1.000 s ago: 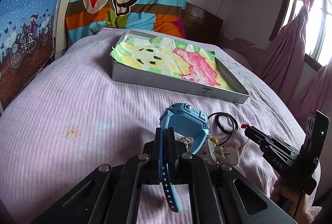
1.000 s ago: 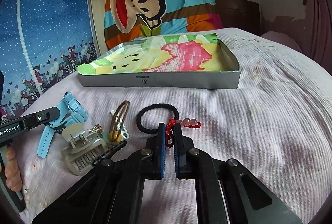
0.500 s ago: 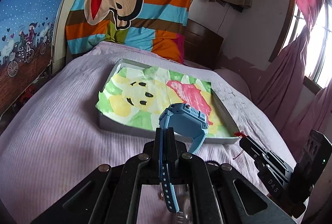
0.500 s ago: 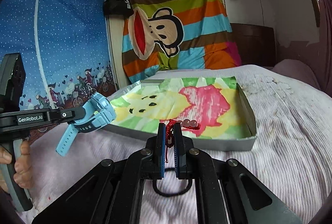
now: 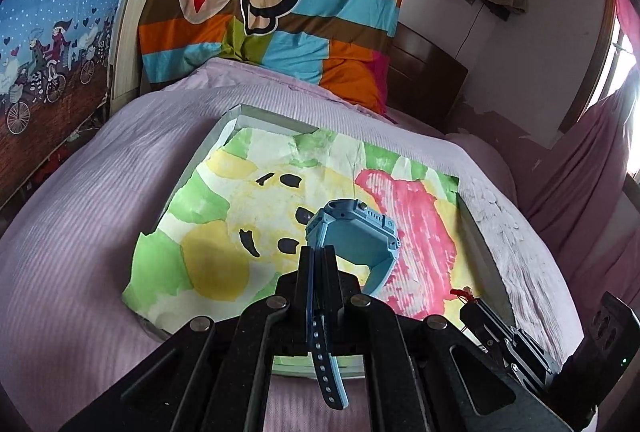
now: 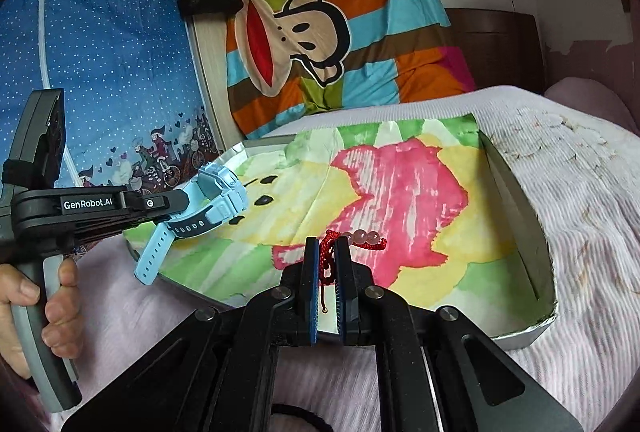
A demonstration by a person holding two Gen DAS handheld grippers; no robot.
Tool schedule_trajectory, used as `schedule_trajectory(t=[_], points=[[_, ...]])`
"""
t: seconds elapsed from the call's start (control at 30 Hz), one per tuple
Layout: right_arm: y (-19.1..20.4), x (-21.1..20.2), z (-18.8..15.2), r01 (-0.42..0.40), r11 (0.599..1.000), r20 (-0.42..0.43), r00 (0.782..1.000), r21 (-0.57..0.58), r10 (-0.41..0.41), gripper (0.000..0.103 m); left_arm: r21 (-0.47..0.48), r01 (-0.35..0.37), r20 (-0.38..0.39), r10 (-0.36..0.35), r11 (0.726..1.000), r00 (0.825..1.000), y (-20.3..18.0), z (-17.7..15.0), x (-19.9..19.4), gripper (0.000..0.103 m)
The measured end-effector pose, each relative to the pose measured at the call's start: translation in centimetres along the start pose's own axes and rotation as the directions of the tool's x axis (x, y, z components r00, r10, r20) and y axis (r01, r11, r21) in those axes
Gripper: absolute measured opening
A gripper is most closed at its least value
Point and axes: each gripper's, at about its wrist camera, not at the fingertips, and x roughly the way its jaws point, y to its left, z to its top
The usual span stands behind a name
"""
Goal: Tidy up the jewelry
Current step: 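Carry the bracelet and watch into the tray and open both grippers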
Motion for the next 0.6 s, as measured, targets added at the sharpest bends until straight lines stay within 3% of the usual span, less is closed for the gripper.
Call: schedule_trajectory(t=[0.4, 0.6], points=[[0.2, 1.3, -0.6, 0.036, 0.999, -0.061, 0.997, -0.024, -0.037, 0.008, 0.042, -0.036, -0.046, 0.038, 0.998, 0.998, -0.8, -0.5, 1.1, 0.006], [-0.2, -0.5, -0.8, 0.075, 0.997, -0.024, 0.997, -0.028, -0.076, 0.022, 0.044, -0.017, -0.015, 0.018, 0.999, 1.0, -0.1, -1.2, -0.3, 0.016]])
